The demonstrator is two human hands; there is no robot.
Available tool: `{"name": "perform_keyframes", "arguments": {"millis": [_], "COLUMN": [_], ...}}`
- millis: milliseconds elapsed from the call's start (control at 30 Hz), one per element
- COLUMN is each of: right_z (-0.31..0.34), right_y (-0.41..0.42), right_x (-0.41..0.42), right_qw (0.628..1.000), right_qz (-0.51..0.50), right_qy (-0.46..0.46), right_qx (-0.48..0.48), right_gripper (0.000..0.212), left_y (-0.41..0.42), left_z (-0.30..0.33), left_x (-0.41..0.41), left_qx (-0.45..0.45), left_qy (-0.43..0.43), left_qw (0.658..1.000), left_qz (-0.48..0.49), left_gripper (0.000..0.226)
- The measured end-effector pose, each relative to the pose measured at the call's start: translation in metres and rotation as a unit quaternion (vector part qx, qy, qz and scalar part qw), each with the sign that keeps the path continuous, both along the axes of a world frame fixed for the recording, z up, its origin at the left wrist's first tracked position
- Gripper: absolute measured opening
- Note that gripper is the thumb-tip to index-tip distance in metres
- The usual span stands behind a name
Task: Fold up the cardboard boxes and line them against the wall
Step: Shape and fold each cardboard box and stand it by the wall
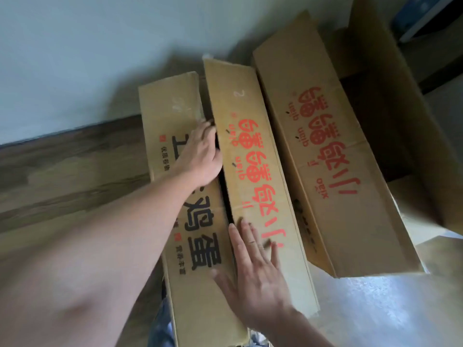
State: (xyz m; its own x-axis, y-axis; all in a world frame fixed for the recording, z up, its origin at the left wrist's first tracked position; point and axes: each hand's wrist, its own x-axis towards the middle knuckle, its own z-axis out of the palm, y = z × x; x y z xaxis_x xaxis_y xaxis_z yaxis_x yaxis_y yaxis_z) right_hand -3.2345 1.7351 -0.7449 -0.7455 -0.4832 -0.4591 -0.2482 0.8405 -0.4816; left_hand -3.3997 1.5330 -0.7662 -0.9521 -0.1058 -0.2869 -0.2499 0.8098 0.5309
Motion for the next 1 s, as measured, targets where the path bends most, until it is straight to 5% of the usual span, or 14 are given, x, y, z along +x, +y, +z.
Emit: {"name": "perform_keyframes", "arguments": {"millis": [100, 233, 567, 1000], "right_z": [-0.037, -0.068, -0.090, -0.052], "right_y": [-0.011, -0.005, 0.009, 0.001], "right_x": [0.002, 0.007, -0.071, -0.104], "right_qw": [0.997, 0.992, 0.977, 0.988], "right_qz": [0.019, 0.036, 0.128, 0.118], "right_qy": [0.036, 0.081, 0.145, 0.054], "right_qx": [0.068, 0.085, 0.088, 0.084], "right_gripper": [0.090, 0.085, 0.076, 0.072], "left_y": [-0.009, 0.011, 0.040, 0.035], "left_z": [-0.041, -0.064, -0.082, -0.050], "left_x": [0.051, 0.098, 0.054, 0.033], "left_qx": [-0.098, -0.200, -0.230, -0.174], "left_qy": [0.018, -0.027, -0.024, -0.121], "left_qw": [0.994, 0.979, 0.971, 0.977], "left_qz": [0.046, -0.025, 0.065, 0.019], "left_gripper": [0.069, 0.079, 0.064, 0.069]}}
